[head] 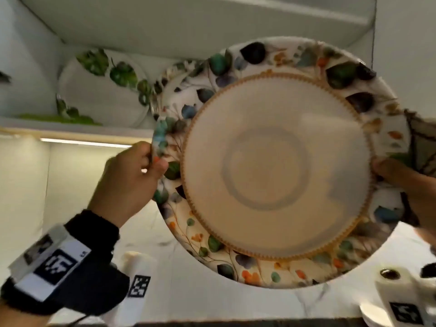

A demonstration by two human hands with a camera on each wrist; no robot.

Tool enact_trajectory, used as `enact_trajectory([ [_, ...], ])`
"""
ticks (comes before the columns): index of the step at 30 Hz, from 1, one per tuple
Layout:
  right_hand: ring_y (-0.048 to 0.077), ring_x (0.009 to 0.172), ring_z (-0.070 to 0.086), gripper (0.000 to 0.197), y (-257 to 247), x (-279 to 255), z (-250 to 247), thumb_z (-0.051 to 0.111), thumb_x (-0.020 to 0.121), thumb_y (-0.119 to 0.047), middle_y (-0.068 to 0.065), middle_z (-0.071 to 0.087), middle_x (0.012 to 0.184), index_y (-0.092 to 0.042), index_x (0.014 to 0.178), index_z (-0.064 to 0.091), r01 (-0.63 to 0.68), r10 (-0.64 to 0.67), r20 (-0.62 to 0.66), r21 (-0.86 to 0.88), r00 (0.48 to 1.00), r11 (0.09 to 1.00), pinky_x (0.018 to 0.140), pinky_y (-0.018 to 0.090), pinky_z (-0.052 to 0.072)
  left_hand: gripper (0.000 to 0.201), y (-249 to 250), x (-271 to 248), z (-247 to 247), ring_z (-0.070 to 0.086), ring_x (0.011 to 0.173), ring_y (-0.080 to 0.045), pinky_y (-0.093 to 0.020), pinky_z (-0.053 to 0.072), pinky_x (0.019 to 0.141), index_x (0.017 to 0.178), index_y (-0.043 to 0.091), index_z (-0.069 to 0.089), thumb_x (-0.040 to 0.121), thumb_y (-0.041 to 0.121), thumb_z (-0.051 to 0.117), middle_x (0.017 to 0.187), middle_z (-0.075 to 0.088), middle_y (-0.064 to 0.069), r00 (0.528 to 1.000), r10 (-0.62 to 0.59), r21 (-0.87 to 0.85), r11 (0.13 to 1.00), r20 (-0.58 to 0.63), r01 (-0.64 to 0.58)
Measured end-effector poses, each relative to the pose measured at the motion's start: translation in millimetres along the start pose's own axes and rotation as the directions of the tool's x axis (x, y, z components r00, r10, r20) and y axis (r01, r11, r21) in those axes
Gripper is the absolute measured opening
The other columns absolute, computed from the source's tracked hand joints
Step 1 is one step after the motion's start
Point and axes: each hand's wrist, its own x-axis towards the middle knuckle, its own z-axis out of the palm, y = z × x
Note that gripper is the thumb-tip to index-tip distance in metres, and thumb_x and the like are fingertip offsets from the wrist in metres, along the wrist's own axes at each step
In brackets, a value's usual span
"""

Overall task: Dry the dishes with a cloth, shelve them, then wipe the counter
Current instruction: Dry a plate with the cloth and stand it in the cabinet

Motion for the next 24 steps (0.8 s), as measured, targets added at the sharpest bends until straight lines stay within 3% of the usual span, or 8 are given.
enact_trajectory([
  [2,0.013,0.089,0.071,0.029,-32,27,9,0.072,0.079,-0.022,-0.006,0.073,0.1,-0.035,0.104,0.066,0.121,-0.12,0.019,-0.116,0.993,0.986,0.073,0.037,0.059,0.005,21,31,-8,0.066,0.082,-0.033,-0.052,0.056,0.074,0.091,0.007,0.059,0.09,0.012,0.057,0.088,0.068,-0.017,0.998,0.064,-0.069,0.996,0.011,-0.064],
  [5,0.008,0.066,0.071,0.02,-59,69,19,0.069,0.078,-0.012,-0.014,0.074,0.076,-0.031,0.085,0.067,0.135,-0.126,0.083,-0.112,0.988,0.984,0.05,0.03,0.058,0.012,45,83,-13,0.066,0.073,-0.029,-0.046,0.056,0.07,0.079,0.014,0.06,0.09,0.01,0.057,0.08,0.067,-0.011,0.994,0.086,-0.142,0.987,0.068,-0.076],
  [8,0.011,0.073,0.071,0.023,-65,105,30,0.072,0.076,-0.011,-0.008,0.074,0.081,-0.019,0.096,0.067,0.136,-0.117,0.086,-0.261,0.989,0.956,0.066,0.03,0.06,0.008,58,134,-12,0.067,0.069,-0.029,-0.043,0.059,0.068,0.08,0.012,0.062,0.088,0.009,0.061,0.083,0.068,-0.016,0.985,0.074,-0.081,0.995,0.153,-0.062],
  [12,0.014,0.081,0.063,0.033,-68,143,39,0.069,0.079,-0.01,0.006,0.068,0.1,-0.008,0.111,0.062,0.064,-0.03,0.102,-0.353,0.994,0.933,0.079,0.03,0.049,0.004,75,189,2,0.061,0.051,-0.017,-0.02,0.052,0.039,0.085,0.003,0.059,0.089,0.004,0.059,0.077,0.062,-0.013,0.967,0.008,-0.055,0.998,0.256,0.006],
  [15,0.021,0.087,0.062,0.033,-67,171,48,0.066,0.082,-0.013,0.009,0.065,0.111,-0.005,0.114,0.061,0.024,0.024,0.112,-0.412,0.993,0.911,0.086,0.034,0.048,0.014,78,226,17,0.06,0.054,-0.018,-0.023,0.052,0.039,0.075,0.007,0.058,0.089,0.004,0.059,0.079,0.062,-0.014,0.968,0.02,-0.064,0.998,0.251,-0.004],
  [18,0.03,0.111,0.057,0.039,-61,200,56,0.068,0.082,-0.019,0.01,0.061,0.122,-0.006,0.118,0.06,0.016,0.026,0.074,-0.515,0.997,0.857,0.104,0.043,0.041,0.017,76,253,33,0.058,0.061,-0.021,-0.025,0.052,0.039,0.073,0.009,0.056,0.09,0.004,0.058,0.087,0.061,-0.016,0.973,0.042,-0.066,0.997,0.226,-0.027],
  [21,0.032,0.116,0.054,0.045,-48,229,61,0.07,0.081,-0.022,0.013,0.059,0.126,-0.005,0.121,0.058,-0.013,0.051,0.042,-0.627,0.998,0.779,0.106,0.045,0.039,0.02,67,272,53,0.06,0.052,-0.019,-0.024,0.049,0.034,0.072,0.009,0.055,0.09,0.004,0.057,0.074,0.058,-0.01,0.969,0.024,-0.065,0.998,0.245,-0.008],
  [24,0.032,0.118,0.052,0.055,-35,253,65,0.072,0.078,-0.029,0.014,0.055,0.13,-0.006,0.125,0.055,-0.068,0.119,0.02,-0.725,0.993,0.686,0.105,0.046,0.04,0.02,57,285,72,0.056,0.059,-0.018,-0.023,0.049,0.034,0.071,0.007,0.054,0.09,0.004,0.057,0.071,0.057,-0.009,0.966,0.021,-0.076,0.997,0.257,-0.002],
])
